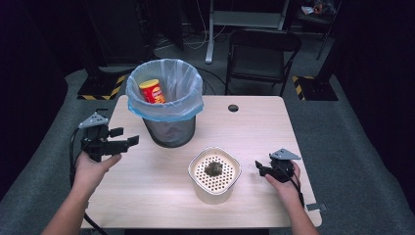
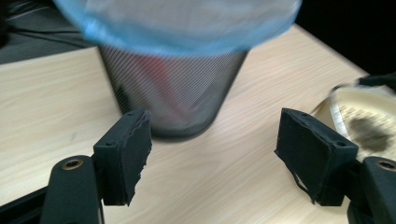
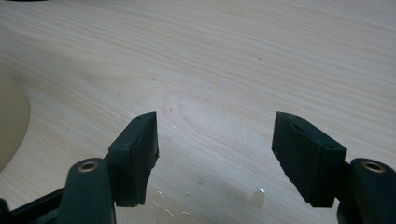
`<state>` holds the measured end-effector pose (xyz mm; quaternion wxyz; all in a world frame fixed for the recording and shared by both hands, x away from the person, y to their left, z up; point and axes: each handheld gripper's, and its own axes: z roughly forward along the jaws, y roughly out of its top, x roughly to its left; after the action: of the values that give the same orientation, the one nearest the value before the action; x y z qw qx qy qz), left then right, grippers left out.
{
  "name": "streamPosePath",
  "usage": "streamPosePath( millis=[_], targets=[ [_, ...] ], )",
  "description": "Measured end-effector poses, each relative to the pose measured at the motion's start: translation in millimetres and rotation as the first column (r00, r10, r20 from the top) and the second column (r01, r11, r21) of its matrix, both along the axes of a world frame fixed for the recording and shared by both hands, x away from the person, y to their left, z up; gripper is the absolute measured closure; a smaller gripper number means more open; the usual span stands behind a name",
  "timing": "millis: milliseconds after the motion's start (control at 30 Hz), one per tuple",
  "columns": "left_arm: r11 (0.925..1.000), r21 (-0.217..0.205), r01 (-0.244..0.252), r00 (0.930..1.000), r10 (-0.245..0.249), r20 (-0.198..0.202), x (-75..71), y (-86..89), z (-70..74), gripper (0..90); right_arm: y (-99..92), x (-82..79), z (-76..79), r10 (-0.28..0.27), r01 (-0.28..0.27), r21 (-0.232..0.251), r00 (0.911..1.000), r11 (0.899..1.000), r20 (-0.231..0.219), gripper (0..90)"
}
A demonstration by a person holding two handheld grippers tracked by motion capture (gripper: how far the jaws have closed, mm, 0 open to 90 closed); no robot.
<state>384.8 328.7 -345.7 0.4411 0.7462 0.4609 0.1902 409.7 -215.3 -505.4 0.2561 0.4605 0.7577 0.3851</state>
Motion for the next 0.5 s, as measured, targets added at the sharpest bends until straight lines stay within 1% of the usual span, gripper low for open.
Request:
streamPosePath(
  millis=[67, 167, 233, 267, 333, 367, 467, 500],
  targets=[
    [0.9999, 0.016, -0.007, 0.9999, 0.006, 0.012, -3.7, 2.2, -9.9, 26.0, 0.1, 0.3, 0.0, 0.003, -0.003, -0.001, 1.0, 1.0, 0.004, 31.3],
    [0.9999, 0.005, -0.009, 0.9997, 0.009, 0.022, -8.7, 4.1, -24.6, 26.1, 0.6, 0.1, 0.0, -0.01, 0.01, 0.006, 0.9999, 1.0, 0.002, 31.3],
    [1.0, 0.002, -0.008, 0.9997, 0.008, 0.023, -12.2, 5.1, -35.5, 26.1, 0.6, 0.1, -0.1, -0.011, 0.011, 0.006, 0.9999, 1.0, 0.002, 31.3],
    [1.0, 0.0, -0.006, 0.9997, 0.006, 0.024, -14.2, 5.8, -41.2, 26.1, -0.1, 0.0, 0.0, -0.001, 0.001, -0.001, 1.0, 1.0, 0.0, 31.3],
    [0.9998, -0.021, -0.006, 0.9998, 0.006, 0.02, -18.1, 6.6, -53.1, 26.1, 0.2, -0.1, 0.1, -0.003, 0.003, 0.0, 1.0, 1.0, 0.001, 31.3],
    [0.9997, -0.023, -0.003, 0.9999, 0.004, 0.013, -19.7, 7.2, -58.8, 26.1, 0.7, 0.0, 0.1, -0.009, 0.009, 0.004, 1.0, 1.0, 0.004, 31.3],
    [0.9999, -0.011, 0.002, 1.0, -0.002, -0.003, -23.4, 8.5, -74.8, 26.1, 0.4, -0.2, 0.2, -0.008, 0.008, 0.004, 1.0, 1.0, 0.003, 31.3],
    [0.9999, -0.012, -0.005, 1.0, 0.005, -0.006, -24.5, 8.6, -79.7, 26.0, 0.5, -0.4, 0.1, -0.012, 0.012, 0.007, 0.9999, 1.0, 0.0, 31.3]
  ],
)
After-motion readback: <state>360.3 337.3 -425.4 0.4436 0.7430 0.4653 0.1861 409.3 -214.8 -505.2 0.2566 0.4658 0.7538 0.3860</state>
